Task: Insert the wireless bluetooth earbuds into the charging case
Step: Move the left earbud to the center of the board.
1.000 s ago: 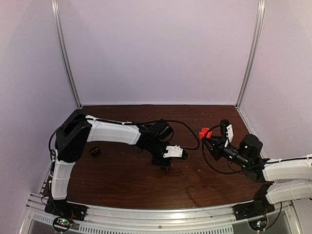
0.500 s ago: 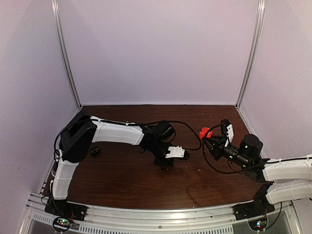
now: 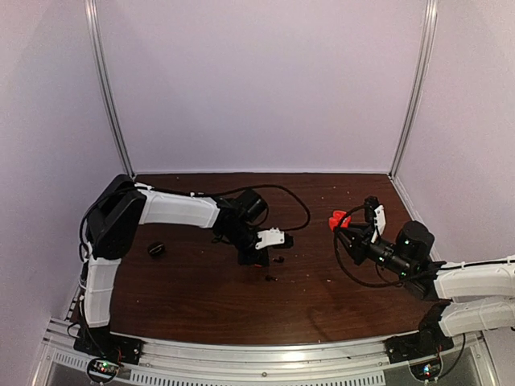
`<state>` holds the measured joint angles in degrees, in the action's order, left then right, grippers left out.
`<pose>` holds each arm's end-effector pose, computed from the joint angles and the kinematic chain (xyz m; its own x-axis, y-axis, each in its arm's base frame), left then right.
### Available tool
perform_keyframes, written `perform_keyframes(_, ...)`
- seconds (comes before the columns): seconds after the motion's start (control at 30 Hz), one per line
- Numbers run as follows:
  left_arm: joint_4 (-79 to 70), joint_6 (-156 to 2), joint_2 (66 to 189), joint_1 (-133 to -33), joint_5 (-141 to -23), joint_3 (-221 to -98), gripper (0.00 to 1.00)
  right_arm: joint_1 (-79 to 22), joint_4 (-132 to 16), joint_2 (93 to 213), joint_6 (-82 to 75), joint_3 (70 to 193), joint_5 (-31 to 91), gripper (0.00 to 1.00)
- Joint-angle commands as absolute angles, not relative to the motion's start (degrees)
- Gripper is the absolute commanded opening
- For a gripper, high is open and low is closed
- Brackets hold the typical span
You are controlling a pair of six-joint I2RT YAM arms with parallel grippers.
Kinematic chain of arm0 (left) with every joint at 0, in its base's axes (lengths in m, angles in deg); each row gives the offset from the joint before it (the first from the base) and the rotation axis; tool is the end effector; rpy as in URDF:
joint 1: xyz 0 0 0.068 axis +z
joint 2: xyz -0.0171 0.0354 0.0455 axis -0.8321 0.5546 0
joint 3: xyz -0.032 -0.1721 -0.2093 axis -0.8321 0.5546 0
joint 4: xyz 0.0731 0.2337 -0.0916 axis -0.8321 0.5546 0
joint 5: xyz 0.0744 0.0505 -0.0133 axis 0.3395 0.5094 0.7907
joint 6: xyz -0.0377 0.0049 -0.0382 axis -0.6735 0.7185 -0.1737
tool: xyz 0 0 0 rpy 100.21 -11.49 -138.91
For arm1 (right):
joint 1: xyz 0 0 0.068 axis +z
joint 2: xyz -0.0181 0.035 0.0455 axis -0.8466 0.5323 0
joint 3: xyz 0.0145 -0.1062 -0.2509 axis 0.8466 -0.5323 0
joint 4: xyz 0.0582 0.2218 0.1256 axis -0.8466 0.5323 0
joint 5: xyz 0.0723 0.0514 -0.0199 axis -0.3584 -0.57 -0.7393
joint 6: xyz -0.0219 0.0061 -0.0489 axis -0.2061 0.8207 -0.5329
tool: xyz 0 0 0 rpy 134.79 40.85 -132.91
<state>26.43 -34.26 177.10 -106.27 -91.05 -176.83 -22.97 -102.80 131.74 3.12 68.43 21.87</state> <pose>0.2821 -0.3523 0.1406 -0.0817 0.8564 -0.5097 0.9961 0.0876 -0.0124 0.1635 0.1259 0.1975 -0.2186 0.1192 -0.9685 -0.7429 0.6231 0.2444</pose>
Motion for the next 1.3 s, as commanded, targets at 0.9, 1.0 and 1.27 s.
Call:
perform_keyframes(0.9, 47.96, -67.75, 165.70, -102.79, -81.27, -163.67, 0.31, -23.33, -103.47, 131.66, 2.39, 69.56, 20.46, 0.07)
perform_keyframes(1.0, 49.05, -68.40, 166.69, -102.76, -81.00, -165.97, 0.30, -23.30, -103.59, 131.93, 2.38, 69.56, 20.42, 0.07)
perform_keyframes(1.27, 52.25, -68.44, 170.59, -102.69, -81.25, -172.30, 0.32, -23.32, -103.51, 132.42, 2.03, 69.65, 20.24, 0.07)
